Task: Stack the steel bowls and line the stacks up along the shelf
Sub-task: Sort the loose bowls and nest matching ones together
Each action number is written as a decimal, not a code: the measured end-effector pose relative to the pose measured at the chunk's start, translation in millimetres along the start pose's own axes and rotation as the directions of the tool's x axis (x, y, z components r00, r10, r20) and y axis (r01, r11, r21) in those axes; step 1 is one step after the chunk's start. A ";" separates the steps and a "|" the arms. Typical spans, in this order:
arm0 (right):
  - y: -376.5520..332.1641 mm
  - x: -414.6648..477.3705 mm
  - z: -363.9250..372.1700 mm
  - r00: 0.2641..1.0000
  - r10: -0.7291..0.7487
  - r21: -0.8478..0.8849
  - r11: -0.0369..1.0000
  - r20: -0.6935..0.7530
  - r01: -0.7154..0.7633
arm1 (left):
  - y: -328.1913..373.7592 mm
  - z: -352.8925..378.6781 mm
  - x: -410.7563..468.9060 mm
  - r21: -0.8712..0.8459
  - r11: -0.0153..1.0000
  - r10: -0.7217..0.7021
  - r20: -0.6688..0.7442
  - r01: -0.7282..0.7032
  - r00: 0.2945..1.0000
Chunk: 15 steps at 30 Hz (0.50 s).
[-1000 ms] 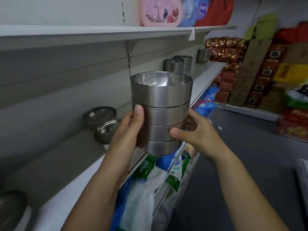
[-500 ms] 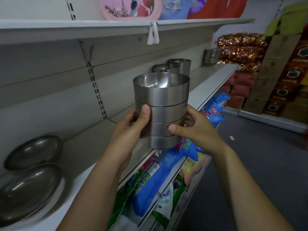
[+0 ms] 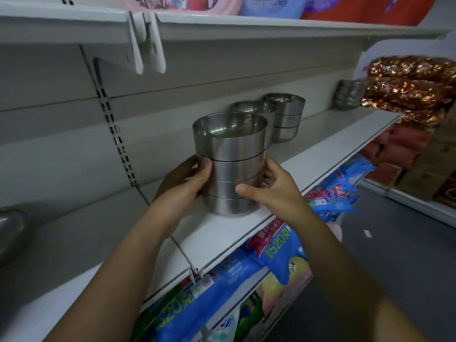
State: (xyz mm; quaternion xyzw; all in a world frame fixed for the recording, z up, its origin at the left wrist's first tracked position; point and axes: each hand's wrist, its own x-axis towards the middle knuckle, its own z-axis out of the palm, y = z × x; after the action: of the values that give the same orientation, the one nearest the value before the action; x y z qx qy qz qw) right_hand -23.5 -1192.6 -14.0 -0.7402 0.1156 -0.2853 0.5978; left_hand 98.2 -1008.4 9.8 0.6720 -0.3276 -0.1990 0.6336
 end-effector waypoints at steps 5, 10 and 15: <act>20.4 40.4 -0.6 0.998 0.011 0.066 0.998 0.058 -0.015 | -0.9 -3.6 36.3 0.056 0.998 -0.011 -0.123 0.018 0.992; 35.0 85.8 12.2 0.999 0.006 0.057 0.998 0.051 -0.009 | -23.0 -8.9 63.9 0.199 0.975 0.157 -0.306 -0.098 0.939; 49.4 112.7 27.1 0.999 0.015 -0.048 0.999 0.031 -0.014 | -50.4 -13.1 69.5 0.245 0.953 0.243 -0.282 -0.176 0.928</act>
State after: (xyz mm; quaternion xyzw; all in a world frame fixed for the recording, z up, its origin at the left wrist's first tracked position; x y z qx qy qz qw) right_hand 91.4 -1240.9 -32.3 -0.7579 0.1183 -0.2663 0.5836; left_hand 165.7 -1048.0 -27.9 0.7204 -0.3143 0.0143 0.6181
